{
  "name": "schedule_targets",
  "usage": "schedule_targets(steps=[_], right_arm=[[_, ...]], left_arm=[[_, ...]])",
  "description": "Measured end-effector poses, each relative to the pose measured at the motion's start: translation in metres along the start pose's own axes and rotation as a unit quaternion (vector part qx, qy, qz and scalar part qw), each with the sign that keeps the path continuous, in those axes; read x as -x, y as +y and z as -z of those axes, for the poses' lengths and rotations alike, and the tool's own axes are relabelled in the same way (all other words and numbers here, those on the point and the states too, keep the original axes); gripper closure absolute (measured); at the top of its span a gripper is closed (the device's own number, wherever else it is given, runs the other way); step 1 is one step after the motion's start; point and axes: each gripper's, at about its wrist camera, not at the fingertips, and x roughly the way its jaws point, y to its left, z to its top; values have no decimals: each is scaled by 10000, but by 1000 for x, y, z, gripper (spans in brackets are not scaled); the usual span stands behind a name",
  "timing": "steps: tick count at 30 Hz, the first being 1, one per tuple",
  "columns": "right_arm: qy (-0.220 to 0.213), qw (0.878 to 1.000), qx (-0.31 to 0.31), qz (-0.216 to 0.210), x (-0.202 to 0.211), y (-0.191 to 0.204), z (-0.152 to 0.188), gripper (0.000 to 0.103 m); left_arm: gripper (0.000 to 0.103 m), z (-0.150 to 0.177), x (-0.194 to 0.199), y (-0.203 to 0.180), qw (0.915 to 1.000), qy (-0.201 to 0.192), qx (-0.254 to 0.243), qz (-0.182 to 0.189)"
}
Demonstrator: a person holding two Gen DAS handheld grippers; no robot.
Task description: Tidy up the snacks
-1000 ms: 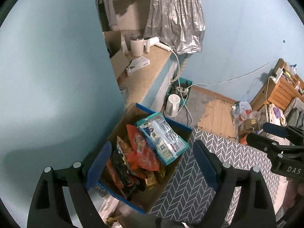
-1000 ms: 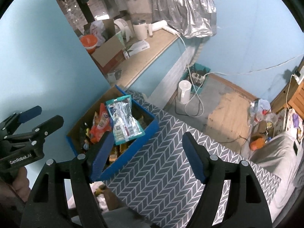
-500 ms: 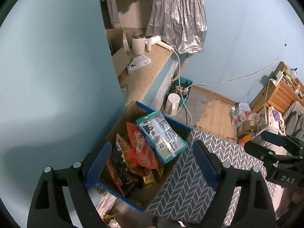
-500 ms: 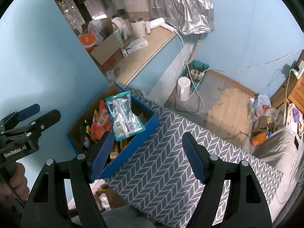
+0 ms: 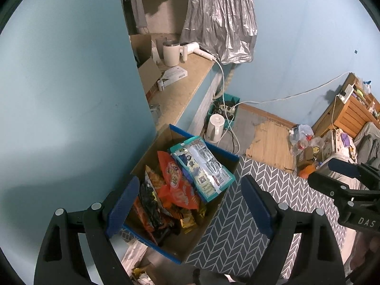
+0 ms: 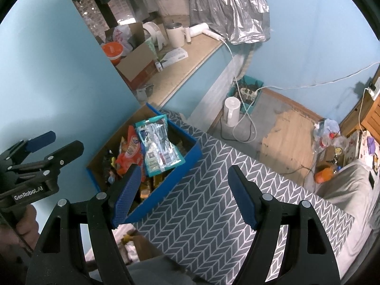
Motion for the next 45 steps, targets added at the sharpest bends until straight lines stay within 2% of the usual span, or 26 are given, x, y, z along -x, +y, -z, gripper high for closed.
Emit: schedule_targets(steps=[19,28,45], right_arm=[[11,10000,-35,14,1,-3,0,27],[39,10000,-59,30,-1,-4,4,27],[38,10000,-65,-7,0,-1,7,27]], left_arm=[[14,0,-3,1,9999,105,-74,1],[14,0,-2,3,9997,209,16,153],[14,4,1,0,9997,196,-33,142]])
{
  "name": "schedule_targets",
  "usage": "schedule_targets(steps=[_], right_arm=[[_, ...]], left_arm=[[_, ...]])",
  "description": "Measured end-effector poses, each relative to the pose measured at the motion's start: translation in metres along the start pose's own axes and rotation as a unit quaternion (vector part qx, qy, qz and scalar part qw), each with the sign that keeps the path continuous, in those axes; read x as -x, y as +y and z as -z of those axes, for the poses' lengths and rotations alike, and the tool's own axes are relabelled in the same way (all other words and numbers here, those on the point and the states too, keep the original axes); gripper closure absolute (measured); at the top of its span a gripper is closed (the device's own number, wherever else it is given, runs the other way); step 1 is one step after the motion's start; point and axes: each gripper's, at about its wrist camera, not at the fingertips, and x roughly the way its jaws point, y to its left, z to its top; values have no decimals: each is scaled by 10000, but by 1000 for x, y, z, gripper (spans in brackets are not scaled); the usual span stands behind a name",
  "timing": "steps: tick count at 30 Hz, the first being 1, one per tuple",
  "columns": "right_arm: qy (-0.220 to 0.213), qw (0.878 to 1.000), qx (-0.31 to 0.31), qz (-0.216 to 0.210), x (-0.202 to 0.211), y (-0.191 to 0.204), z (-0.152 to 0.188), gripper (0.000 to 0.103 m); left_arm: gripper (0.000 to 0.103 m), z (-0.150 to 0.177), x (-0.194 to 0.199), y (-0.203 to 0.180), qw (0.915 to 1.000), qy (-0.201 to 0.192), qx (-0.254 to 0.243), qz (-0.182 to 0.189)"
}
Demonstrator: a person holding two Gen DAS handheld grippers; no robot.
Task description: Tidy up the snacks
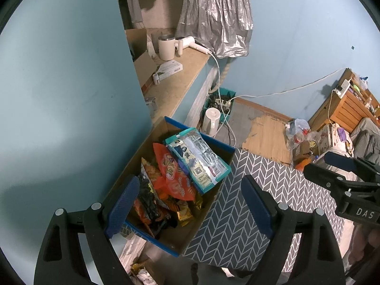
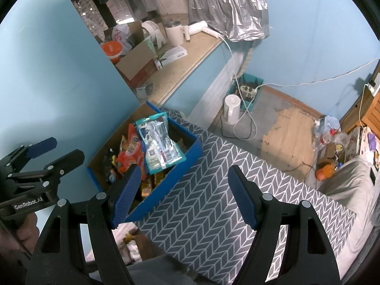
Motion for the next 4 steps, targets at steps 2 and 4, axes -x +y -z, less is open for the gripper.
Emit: schedule_targets(steps=[2,4], right_arm=[[-1,10000,4,-2,1,0,0,27],[3,10000,7,0,1,0,1,27]], left_arm=[[14,-1,0,0,10000,-6,-11,21],[14,-1,1,0,10000,7,-14,6]])
